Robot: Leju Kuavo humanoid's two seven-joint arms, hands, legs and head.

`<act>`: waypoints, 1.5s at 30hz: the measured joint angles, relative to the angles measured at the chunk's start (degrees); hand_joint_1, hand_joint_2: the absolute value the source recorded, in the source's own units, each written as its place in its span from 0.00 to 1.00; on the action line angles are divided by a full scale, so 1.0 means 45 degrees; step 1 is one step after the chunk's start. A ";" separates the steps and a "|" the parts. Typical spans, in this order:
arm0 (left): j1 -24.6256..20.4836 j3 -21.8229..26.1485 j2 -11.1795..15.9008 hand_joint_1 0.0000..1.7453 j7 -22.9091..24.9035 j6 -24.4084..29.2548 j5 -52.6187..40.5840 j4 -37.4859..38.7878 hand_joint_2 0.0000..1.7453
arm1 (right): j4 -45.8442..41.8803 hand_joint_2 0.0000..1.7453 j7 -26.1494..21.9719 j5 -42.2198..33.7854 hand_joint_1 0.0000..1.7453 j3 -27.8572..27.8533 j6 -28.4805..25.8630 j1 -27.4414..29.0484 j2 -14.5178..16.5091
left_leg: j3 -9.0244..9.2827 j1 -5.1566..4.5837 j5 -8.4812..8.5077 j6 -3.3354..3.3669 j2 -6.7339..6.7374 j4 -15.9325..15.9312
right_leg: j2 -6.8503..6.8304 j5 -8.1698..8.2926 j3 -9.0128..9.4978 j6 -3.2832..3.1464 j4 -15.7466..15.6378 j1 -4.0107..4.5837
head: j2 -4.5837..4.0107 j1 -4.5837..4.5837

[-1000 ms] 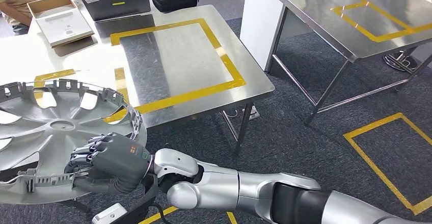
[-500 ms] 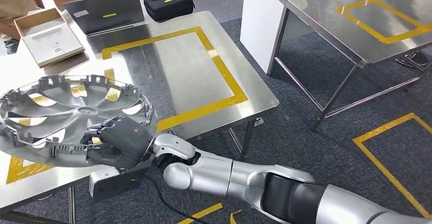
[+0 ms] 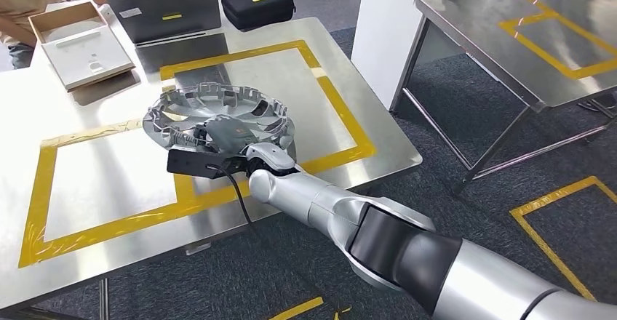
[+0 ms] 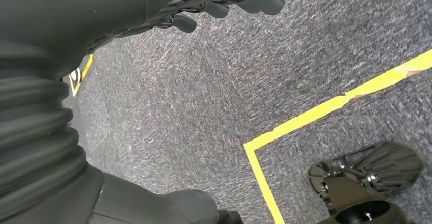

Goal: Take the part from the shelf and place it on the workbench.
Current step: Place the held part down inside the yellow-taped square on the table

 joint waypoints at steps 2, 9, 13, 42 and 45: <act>-0.0046 0.0000 -0.0007 0.00 0.0026 0.0002 -0.0001 0.0001 1.00 | 0.0350 0.50 0.0013 -0.0004 0.50 -0.0128 -0.0001 -0.0154 0.0013 | 0.0065 -0.0046 -0.0093 -0.0115 -0.0028 0.0061 | -0.0048 0.0786 0.0552 -0.0061 -0.1551 0.0018 | 0.0000 0.0019; -0.0127 -0.0004 0.0010 0.00 0.0471 0.0188 -0.0104 0.0005 0.25 | 0.0896 0.00 -0.0024 0.0004 0.00 -0.0432 -0.0027 -0.0418 0.0083 | 0.0192 -0.0123 -0.0082 -0.0122 0.0055 -0.0070 | 0.0068 0.0877 0.0823 -0.0205 -0.2164 0.0039 | 0.0000 0.0036; -0.0130 -0.0004 0.0006 0.00 0.0488 0.0105 -0.0056 0.0005 0.00 | 0.0937 0.00 -0.0293 -0.0057 0.00 -0.0592 -0.0180 -0.0465 0.0083 | 0.0234 -0.0116 -0.0027 -0.0263 0.0059 -0.0159 | 0.0067 0.0884 0.0822 -0.0277 -0.2159 0.0053 | 0.0000 0.0039; 0.0348 0.0146 0.0035 0.00 0.0457 0.0385 0.0454 0.0067 0.00 | -0.8033 0.00 -0.2050 -0.0997 0.00 -0.2281 -0.2138 0.1090 -0.1234 | -0.1127 0.0316 -0.2038 -0.0947 0.0206 0.2991 | 0.0060 0.1036 0.0378 -0.0437 -0.1719 -0.0261 | 0.0000 0.0259; 0.0352 0.0149 0.0038 0.00 0.0447 0.0390 0.0455 0.0064 0.00 | -0.8143 0.00 -0.2048 -0.0996 0.00 -0.2283 -0.2146 0.1228 -0.1288 | -0.0450 0.0113 -0.1943 -0.0608 0.0193 0.3186 | 0.0053 0.1370 -0.0033 -0.0495 -0.1718 -0.0061 | 0.0000 0.0262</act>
